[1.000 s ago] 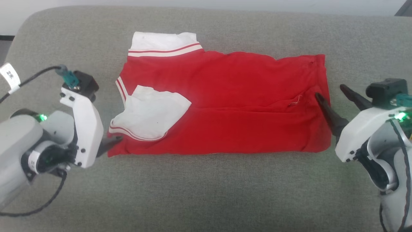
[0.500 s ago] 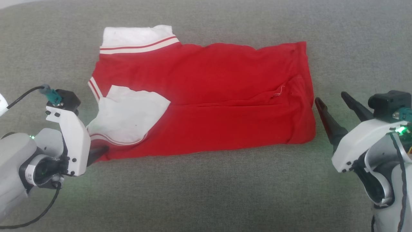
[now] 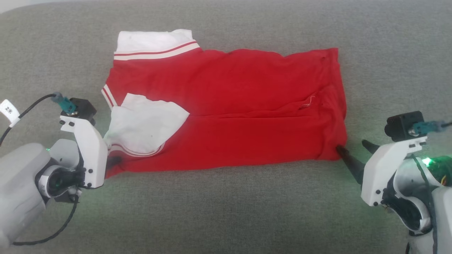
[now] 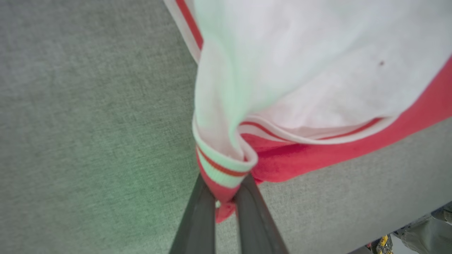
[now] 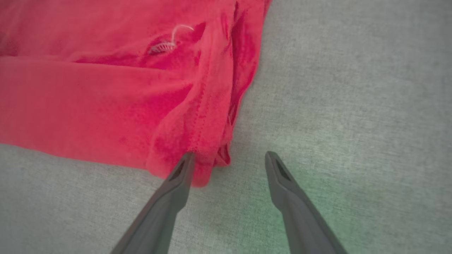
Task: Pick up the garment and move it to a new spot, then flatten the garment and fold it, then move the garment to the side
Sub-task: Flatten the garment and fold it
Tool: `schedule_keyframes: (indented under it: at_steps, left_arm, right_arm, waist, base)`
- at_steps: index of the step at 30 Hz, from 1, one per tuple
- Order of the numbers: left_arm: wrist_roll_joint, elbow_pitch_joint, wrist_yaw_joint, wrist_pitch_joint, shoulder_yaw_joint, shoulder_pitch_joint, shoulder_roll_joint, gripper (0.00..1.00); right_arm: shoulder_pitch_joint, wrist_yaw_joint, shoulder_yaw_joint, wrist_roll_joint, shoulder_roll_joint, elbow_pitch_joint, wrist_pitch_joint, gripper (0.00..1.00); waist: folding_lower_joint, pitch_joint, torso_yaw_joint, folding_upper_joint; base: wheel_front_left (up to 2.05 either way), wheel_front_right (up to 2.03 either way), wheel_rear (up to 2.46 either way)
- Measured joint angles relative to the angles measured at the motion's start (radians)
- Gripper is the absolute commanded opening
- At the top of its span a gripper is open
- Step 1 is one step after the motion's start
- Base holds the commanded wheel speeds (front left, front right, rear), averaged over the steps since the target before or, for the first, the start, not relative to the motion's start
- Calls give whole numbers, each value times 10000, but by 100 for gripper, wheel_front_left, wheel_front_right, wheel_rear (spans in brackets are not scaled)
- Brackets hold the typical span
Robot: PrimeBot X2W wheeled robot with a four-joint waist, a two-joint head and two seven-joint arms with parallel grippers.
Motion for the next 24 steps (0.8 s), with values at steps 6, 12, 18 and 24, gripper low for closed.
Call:
schedule_keyframes:
  at_steps: [6, 12, 18, 24]
  left_arm:
    - [65, 153, -190, -94, 23, -71, -255, 0]
    - [65, 351, -320, -219, 75, -86, -443, 0]
    - [-31, 460, -395, -184, 105, -63, -483, 0]
    - [-107, 123, -192, 107, 94, -9, -150, 0]
  right_arm:
    - [-441, -2, 84, -21, -19, 497, 1317, 100]
    - [-981, -2, 282, -151, -79, 1254, 1992, 0]
    - [-1128, 0, 215, -199, -75, 1292, 2332, 0]
    - [-985, 0, 136, -73, -460, 723, 2823, 0]
  waist:
    - [0, 67, 248, 0]
    - [0, 141, 435, 0]
    - [0, 66, 551, 0]
    - [0, -83, 611, 0]
  base:
    - [0, 0, 0]
    - [0, 0, 0]
    - [0, 0, 0]
    - [0, 0, 0]
